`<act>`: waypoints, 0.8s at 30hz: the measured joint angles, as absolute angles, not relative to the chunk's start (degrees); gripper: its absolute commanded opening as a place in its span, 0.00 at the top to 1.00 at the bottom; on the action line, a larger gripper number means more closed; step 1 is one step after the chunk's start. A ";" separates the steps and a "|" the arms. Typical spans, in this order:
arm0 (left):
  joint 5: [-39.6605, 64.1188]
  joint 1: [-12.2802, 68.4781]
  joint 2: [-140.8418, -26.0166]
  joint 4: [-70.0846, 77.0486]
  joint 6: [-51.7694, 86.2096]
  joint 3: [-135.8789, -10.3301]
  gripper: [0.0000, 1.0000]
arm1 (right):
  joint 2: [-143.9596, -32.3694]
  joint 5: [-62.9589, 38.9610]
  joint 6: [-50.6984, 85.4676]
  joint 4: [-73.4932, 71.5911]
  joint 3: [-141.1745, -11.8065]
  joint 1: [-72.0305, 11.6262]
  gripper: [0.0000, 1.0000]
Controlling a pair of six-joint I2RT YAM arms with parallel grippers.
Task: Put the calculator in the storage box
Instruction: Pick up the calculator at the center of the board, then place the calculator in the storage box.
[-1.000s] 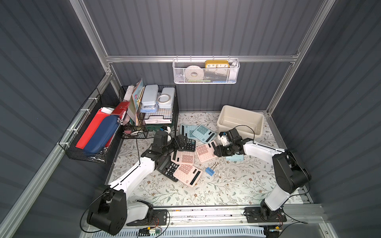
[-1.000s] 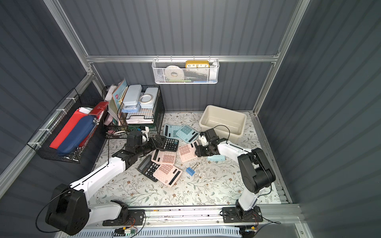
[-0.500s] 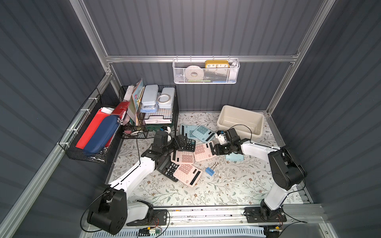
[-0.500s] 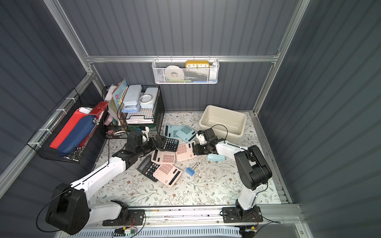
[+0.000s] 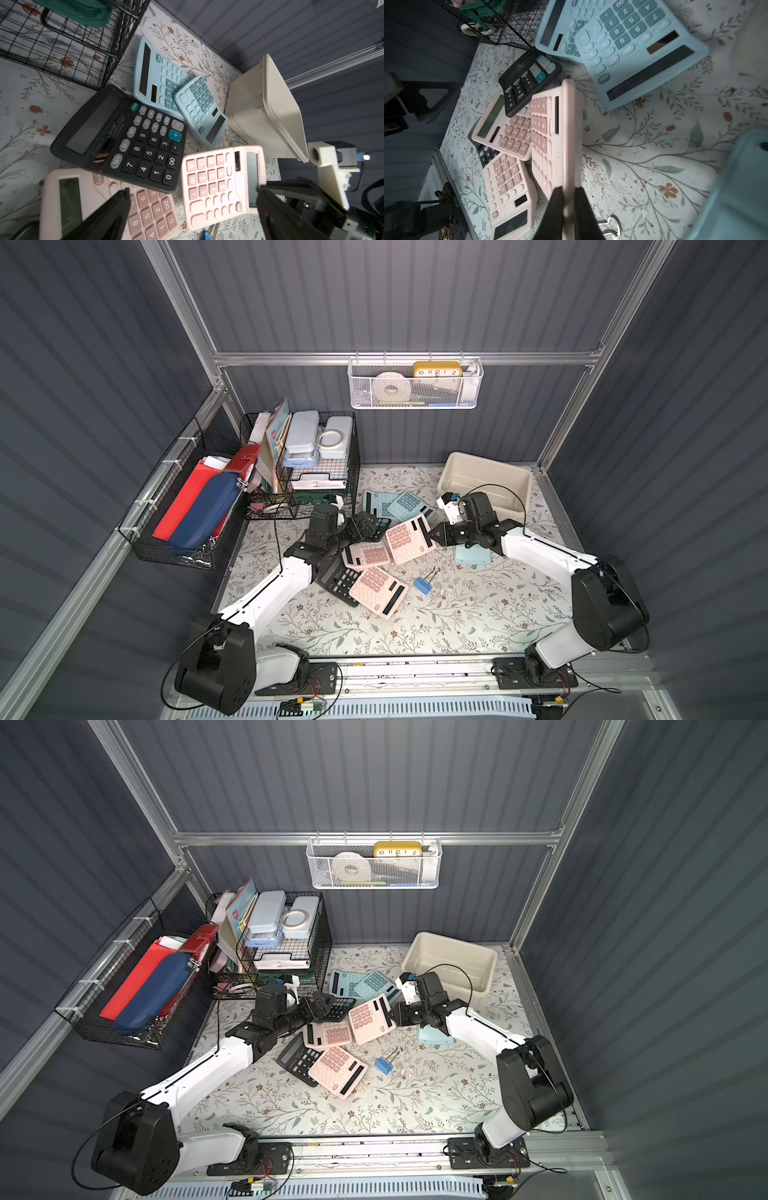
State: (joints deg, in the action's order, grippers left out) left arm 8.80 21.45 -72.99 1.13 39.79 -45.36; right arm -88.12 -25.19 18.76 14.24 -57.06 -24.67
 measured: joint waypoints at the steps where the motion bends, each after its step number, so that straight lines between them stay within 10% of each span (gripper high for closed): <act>1: 8.71 21.45 -72.64 1.13 39.79 -45.36 0.01 | -86.85 -24.86 18.94 14.57 -57.10 -24.67 1.00; 24: 7.35 21.45 -70.52 0.10 39.79 -45.36 0.01 | -68.05 -22.59 26.79 26.37 -67.57 2.50 1.00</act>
State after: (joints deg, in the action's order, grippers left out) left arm 7.35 21.45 -70.52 0.10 39.79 -45.36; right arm -68.05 -22.59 26.79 26.37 -67.57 2.50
